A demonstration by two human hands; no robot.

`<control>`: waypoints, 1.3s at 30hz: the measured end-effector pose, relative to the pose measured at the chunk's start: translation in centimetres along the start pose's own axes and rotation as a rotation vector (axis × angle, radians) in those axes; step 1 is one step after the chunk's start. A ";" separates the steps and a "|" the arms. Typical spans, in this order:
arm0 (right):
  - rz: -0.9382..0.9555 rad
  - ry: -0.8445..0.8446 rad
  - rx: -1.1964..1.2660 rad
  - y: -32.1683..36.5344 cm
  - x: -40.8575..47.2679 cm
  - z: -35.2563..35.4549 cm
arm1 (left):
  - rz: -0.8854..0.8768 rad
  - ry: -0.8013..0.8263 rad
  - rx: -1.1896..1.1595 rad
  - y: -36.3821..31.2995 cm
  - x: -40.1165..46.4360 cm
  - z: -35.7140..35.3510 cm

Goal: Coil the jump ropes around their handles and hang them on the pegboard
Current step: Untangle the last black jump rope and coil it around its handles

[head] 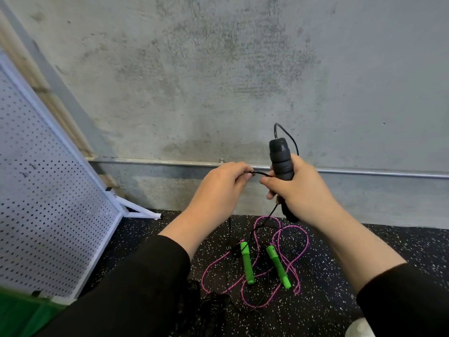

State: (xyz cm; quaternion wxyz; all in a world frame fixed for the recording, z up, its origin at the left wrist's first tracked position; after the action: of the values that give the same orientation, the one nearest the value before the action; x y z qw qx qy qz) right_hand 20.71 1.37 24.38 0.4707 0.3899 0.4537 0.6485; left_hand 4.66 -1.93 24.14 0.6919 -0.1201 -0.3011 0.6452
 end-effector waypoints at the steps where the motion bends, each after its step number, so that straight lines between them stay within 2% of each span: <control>1: -0.001 -0.026 0.000 0.0 0.0 0.1 | 0.021 0.003 -0.027 0.0 0.0 0.0; 4: -0.023 -0.135 0.135 -0.2 0.2 0.9 | 0.074 0.076 -0.069 0.2 -0.2 -0.3; 8: -0.035 -0.258 0.310 -0.3 0.7 2.4 | 0.110 0.224 0.072 1.5 -0.4 -0.9; 11: -0.040 -0.319 0.396 -0.5 0.9 3.6 | 0.183 0.251 0.105 3.1 -0.4 -0.8; 16: -0.079 -0.230 0.326 -0.7 0.8 3.0 | 0.124 0.013 -0.030 3.1 -0.1 0.5; 19: -0.064 -0.166 0.244 -0.5 0.4 1.6 | 0.066 -0.037 -0.054 2.0 -0.1 0.6; 23: -0.006 -0.091 0.165 0.3 0.0 -0.3 | 0.010 -0.022 -0.051 0.5 -0.2 0.1; 26: 0.006 -0.150 0.185 0.4 0.1 0.1 | 0.040 0.005 -0.094 0.5 -0.1 0.2; 28: 0.001 -0.217 0.247 0.4 0.3 0.9 | 0.079 0.105 -0.100 0.9 -0.2 -0.1; 31: -0.004 -0.326 0.382 0.4 0.6 2.8 | 0.112 0.310 0.019 1.9 -0.6 -1.0; 34: -0.032 -0.407 0.463 0.2 0.9 4.7 | 0.152 0.417 0.097 2.9 -1.1 -1.3; 39: -0.107 -0.342 0.392 -0.7 1.2 4.7 | 0.131 0.289 0.040 3.3 -0.9 -0.9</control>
State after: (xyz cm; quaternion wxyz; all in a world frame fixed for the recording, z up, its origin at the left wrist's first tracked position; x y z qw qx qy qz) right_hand 24.93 3.70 25.14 0.4898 0.5528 0.5046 0.4472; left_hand 2.47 -2.13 21.41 0.6865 -0.2173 -0.1772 0.6709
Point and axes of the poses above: each hand's wrist, its own x-axis towards the middle knuckle, its own z-axis out of the back of the hand, y = z × x, the point moved 5 cm from there along x, towards the middle knuckle, and after that the axes turned 3 degrees about x, right-handed, at the moved point
